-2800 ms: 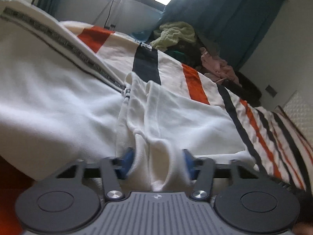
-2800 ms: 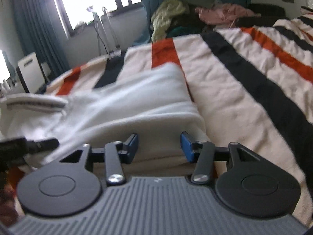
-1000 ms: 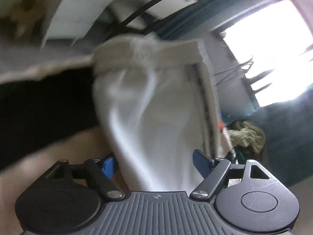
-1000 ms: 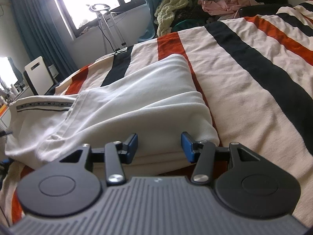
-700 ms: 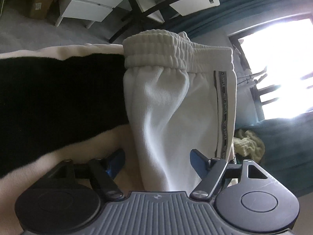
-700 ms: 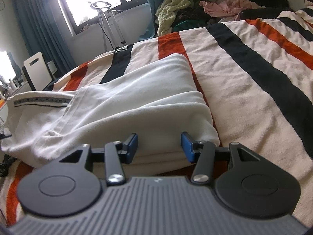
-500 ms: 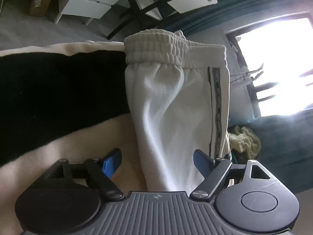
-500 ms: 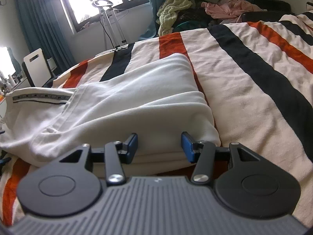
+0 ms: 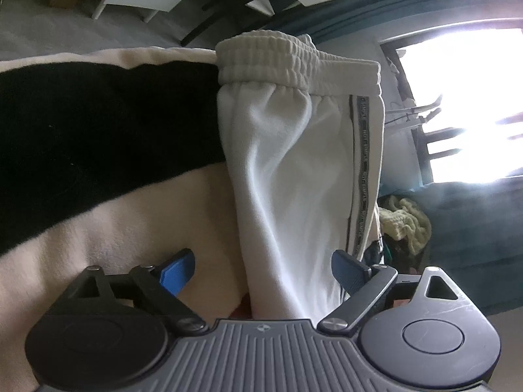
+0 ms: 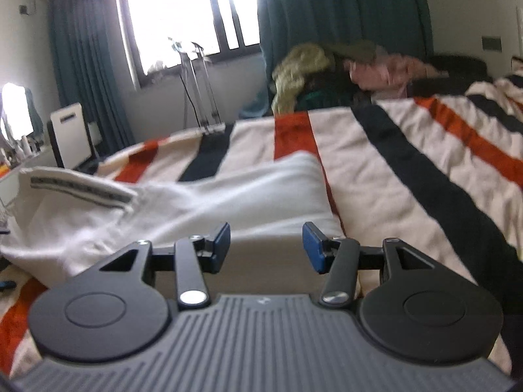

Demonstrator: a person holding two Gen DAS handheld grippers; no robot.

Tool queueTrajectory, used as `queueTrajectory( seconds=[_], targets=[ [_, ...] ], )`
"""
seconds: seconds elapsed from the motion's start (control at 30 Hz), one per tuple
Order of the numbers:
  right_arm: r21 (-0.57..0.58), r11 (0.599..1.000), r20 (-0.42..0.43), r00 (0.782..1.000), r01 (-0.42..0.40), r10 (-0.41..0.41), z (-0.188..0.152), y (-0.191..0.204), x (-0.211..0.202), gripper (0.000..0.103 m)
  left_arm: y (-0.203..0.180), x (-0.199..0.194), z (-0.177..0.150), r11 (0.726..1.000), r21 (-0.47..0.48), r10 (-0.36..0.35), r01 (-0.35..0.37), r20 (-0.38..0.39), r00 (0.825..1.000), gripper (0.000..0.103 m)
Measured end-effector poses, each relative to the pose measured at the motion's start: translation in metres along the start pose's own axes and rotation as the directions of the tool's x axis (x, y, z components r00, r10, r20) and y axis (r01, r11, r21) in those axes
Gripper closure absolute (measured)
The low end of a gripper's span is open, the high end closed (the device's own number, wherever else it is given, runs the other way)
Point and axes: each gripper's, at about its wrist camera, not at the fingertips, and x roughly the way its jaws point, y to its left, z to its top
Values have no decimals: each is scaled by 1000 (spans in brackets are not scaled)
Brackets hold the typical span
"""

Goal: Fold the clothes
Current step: 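Lift the white elastic waistband with the left gripper and fold it over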

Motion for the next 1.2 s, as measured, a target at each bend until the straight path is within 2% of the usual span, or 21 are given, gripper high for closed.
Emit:
queueTrajectory(
  seconds=[0.1, 0.3, 0.37, 0.43, 0.57, 0.67, 0.77, 0.87, 1.0, 1.1, 1.2],
  targets=[
    [-1, 1000, -21, 1000, -15, 15, 2, 1, 6, 51, -1, 8, 2, 1000, -13, -8, 8, 3, 1000, 10],
    [-4, 1000, -148, 989, -3, 3, -12, 2, 31, 51, -5, 25, 6, 1000, -23, -19, 20, 17, 1000, 6],
    [-1, 1000, -147, 989, 4, -5, -13, 1, 32, 51, -15, 30, 4, 999, 29, -14, 13, 43, 999, 8],
    [-9, 1000, -130, 991, 12, -13, -12, 1, 29, 51, -26, 31, 2, 996, 93, -19, 13, 73, 997, 14],
    [-25, 999, -110, 994, 21, -24, -12, 3, 28, 51, -39, 33, 4, 984, 177, -47, 23, 130, 990, 15],
    [-37, 999, -94, 995, 28, -32, -11, 3, 26, 51, -35, 45, 11, 988, 151, -40, 18, 144, 989, 18],
    [-48, 998, -86, 995, 36, -40, -11, 5, 27, 51, -37, 54, 18, 979, 202, -10, -24, 167, 986, 23],
    [-59, 997, -84, 995, 42, -47, -11, 6, 29, 50, -42, 58, 23, 978, 204, -3, -39, 201, 979, 22],
    [-72, 996, -73, 996, 52, -57, -12, 7, 28, 51, -50, 67, 27, 962, 266, 2, -68, 242, 970, 23],
    [-72, 996, -72, 996, 53, -58, -11, 7, 28, 51, -53, 70, 29, 960, 270, -3, -73, 270, 963, 26],
    [-67, 997, -74, 996, 50, -55, -10, 6, 28, 50, -49, 67, 31, 969, 245, -46, -27, 286, 957, 32]
  ],
)
